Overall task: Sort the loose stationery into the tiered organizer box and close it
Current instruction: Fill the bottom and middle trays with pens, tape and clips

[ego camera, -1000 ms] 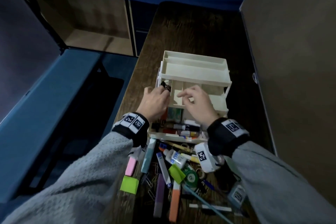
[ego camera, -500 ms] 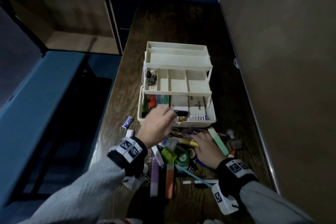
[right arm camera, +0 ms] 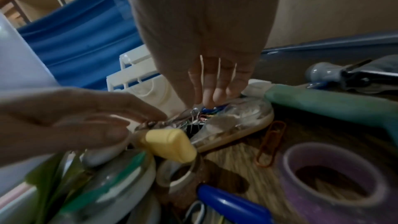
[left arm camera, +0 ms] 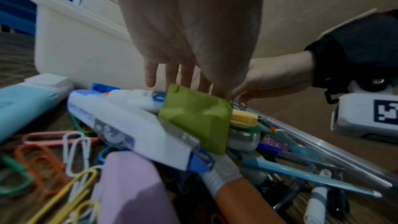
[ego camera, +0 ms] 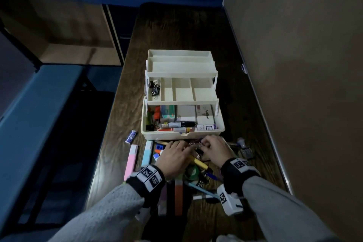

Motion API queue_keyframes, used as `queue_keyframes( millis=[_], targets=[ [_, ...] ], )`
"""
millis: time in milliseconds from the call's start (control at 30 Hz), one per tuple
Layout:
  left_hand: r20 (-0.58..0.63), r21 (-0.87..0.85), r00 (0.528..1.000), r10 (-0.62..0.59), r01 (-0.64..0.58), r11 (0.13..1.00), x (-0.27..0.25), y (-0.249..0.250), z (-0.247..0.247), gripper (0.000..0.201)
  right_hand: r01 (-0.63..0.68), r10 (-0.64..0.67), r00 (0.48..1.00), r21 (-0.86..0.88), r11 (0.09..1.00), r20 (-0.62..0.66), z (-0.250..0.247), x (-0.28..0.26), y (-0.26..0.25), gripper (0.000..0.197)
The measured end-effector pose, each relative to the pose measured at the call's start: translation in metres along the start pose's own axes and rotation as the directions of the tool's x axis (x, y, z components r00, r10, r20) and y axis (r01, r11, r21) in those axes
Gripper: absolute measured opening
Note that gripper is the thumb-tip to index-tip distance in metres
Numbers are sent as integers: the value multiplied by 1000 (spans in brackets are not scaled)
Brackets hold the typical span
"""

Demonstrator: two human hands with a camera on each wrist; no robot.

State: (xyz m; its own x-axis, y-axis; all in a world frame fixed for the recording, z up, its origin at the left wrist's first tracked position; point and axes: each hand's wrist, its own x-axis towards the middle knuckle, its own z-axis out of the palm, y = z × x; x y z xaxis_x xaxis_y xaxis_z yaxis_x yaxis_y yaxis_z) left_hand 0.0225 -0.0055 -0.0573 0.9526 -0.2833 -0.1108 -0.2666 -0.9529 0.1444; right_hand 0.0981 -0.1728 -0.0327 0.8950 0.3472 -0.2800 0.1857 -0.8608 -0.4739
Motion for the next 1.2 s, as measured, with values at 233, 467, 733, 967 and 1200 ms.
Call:
queue_keyframes(
  millis=[233, 467, 733, 967, 1200],
  targets=[
    [-126, -211, 987, -101, 72, 975, -27, -18, -8, 38, -113, 113, 994, 73, 991, -7, 7, 6, -4, 6],
    [-148, -253, 979, -143, 102, 962, -39, -28, -16, 31, -47, 39, 999, 294, 955, 32, -9, -1, 6, 20],
    [-92, -186, 994, -56, 38, 982, -25, -13, -20, 30, -163, 147, 986, 584, 795, 75, -16, -22, 39, 25],
    [68, -48, 977, 201, -198, 979, -4, 26, -15, 36, -284, 255, 958, 519, 806, 129, -13, -37, 64, 36],
    [144, 27, 961, 234, -240, 970, -2, 28, -8, 40, -396, 398, 912, 478, 784, 101, -31, -52, 82, 31]
  ],
)
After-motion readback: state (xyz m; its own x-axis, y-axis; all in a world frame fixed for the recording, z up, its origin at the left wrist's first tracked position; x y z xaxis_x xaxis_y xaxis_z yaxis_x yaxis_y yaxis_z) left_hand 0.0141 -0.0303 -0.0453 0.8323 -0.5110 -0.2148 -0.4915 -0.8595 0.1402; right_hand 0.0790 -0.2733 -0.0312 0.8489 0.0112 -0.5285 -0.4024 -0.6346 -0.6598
